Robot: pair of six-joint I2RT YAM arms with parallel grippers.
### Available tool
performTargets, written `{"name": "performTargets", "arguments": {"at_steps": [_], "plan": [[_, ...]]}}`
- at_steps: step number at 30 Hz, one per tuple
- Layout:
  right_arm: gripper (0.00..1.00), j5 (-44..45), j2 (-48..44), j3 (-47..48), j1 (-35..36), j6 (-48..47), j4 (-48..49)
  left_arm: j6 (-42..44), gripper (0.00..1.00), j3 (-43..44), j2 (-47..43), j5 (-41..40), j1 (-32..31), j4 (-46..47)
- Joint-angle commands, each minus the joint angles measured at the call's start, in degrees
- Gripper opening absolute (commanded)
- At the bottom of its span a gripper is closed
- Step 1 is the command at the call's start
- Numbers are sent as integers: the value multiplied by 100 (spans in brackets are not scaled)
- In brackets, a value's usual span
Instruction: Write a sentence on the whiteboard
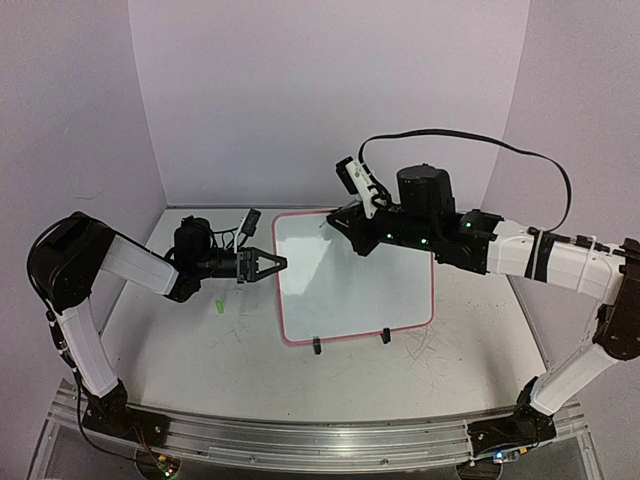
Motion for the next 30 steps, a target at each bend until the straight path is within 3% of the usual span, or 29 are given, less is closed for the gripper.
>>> {"name": "performTargets", "arguments": {"at_steps": [1, 9, 30], "plan": [[0, 5, -39, 226, 30, -117, 210, 86, 0, 61, -76, -358, 19, -49], [0, 327, -80, 71, 27, -91, 355, 124, 0, 50, -167, -635, 17, -175], [0, 207, 666, 560, 273, -205, 735, 340, 0, 114, -235, -851, -4, -585]]}}
